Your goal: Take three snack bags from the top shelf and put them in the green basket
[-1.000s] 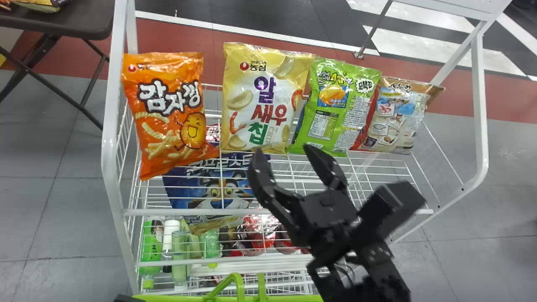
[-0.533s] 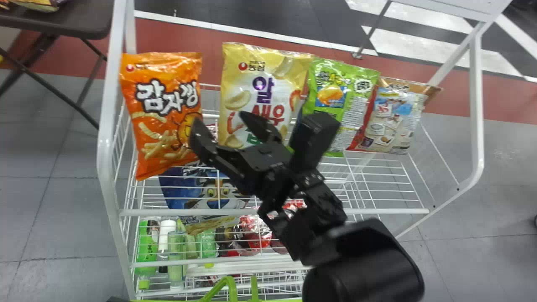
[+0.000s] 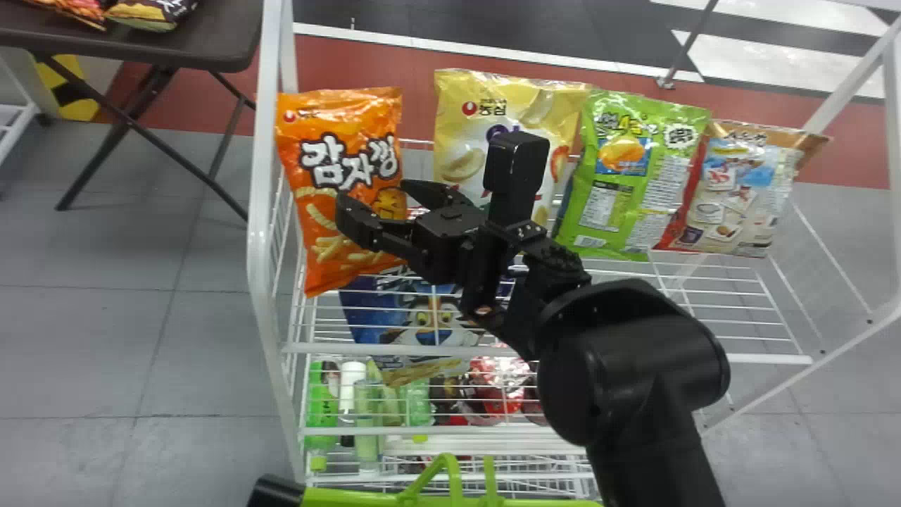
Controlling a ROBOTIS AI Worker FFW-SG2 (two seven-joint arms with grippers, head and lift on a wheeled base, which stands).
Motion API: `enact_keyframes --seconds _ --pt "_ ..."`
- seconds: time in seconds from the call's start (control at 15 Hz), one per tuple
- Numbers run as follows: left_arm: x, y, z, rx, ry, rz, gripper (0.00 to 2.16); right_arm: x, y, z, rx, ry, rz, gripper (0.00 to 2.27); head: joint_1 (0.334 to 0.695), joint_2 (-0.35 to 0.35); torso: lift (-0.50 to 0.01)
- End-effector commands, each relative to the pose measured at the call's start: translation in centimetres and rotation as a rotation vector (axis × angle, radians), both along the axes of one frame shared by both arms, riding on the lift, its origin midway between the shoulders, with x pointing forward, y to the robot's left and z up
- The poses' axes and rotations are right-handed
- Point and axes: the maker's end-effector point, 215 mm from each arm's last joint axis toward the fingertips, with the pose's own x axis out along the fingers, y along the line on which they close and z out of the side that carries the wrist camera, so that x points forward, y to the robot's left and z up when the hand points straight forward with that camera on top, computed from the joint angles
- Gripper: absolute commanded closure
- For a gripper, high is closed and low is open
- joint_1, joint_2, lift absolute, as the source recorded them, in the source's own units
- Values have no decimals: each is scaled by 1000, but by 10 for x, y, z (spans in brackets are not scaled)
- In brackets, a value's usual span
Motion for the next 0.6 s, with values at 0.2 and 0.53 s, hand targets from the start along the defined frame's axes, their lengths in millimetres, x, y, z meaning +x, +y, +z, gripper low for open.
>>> enact_keyframes --seconds 0.2,0.53 --pt "3 2 1 -11 5 2 1217 19 15 -28 -89 96 60 154 695 -129 -42" --pt "3 3 2 -13 7 3 1217 11 25 -29 -79 95 109 2206 695 -96 -42"
